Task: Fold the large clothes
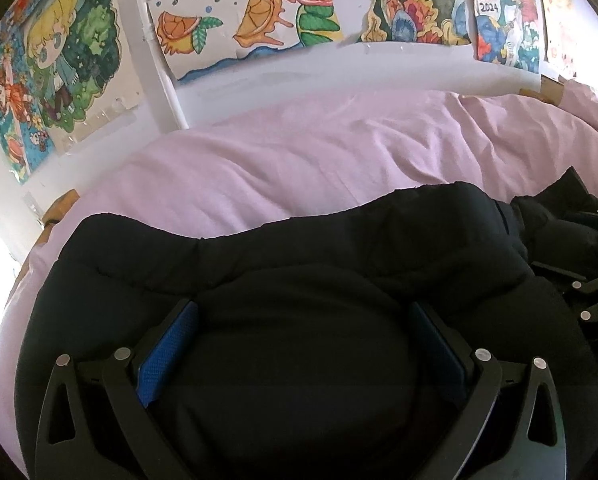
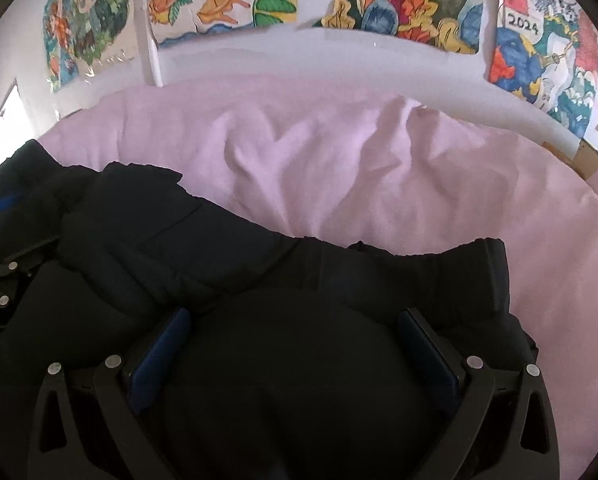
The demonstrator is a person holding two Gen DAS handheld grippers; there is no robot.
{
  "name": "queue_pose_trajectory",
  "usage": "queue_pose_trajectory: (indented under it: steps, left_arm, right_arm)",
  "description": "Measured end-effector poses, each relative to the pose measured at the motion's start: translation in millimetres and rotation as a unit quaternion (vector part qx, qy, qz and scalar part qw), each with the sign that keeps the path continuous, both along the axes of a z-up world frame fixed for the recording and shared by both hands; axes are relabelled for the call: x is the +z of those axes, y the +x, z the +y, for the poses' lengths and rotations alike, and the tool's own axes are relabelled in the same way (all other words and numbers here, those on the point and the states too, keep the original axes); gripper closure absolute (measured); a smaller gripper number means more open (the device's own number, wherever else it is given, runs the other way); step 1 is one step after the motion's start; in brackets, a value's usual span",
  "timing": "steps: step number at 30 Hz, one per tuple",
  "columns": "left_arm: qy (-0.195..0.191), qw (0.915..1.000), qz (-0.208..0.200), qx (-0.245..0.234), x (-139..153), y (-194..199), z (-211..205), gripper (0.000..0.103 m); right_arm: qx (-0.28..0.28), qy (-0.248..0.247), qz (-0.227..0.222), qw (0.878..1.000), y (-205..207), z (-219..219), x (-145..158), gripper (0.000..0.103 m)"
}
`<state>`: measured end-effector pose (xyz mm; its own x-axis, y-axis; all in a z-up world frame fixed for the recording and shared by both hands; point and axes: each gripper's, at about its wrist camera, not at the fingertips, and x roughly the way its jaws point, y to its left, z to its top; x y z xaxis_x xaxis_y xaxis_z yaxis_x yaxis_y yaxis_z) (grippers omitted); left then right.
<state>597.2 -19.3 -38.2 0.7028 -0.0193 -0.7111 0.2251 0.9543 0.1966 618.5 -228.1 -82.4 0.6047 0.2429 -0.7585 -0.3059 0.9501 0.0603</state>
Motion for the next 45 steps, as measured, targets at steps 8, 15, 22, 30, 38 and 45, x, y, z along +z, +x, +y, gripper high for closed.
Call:
queue_pose_trajectory:
  steps: [8, 15, 22, 30, 38, 45]
  left_arm:
    - [0.001, 0.9997, -0.023, -0.004, 1.4, -15.5, -2.3, 0.001]
    - [-0.008, 0.9992, -0.038, -0.006, 2.7, -24.2, -1.3, 0.001]
    - [-0.026, 0.9991, -0.032, -0.010, 5.8, -24.8, 3.1, 0.001]
    - [-0.048, 0.9987, -0.015, -0.009, 12.0, -22.2, 11.2, 0.001]
    - [-0.090, 0.9940, -0.056, -0.025, 44.0, -47.1, 24.4, 0.001]
    - [-0.105, 0.9913, -0.074, -0.028, 61.2, -71.8, 42.0, 0.001]
  right_arm:
    - [-0.009, 0.030, -0.028, 0.999, -24.0, -10.6, 11.8, 0.000]
    - [-0.013, 0.061, -0.031, 0.998, -36.8, -19.6, 19.1, 0.000]
    - [-0.018, 0.072, -0.013, 0.997, -47.6, -28.7, 27.7, 0.000]
    - [-0.005, 0.091, -0.023, 0.996, -67.6, -66.4, 56.5, 0.000]
    - [-0.033, 0.153, -0.028, 0.987, -73.0, -140.7, 69.6, 0.000]
    - [-0.061, 0.244, 0.034, 0.967, -71.0, -181.0, 51.3, 0.000]
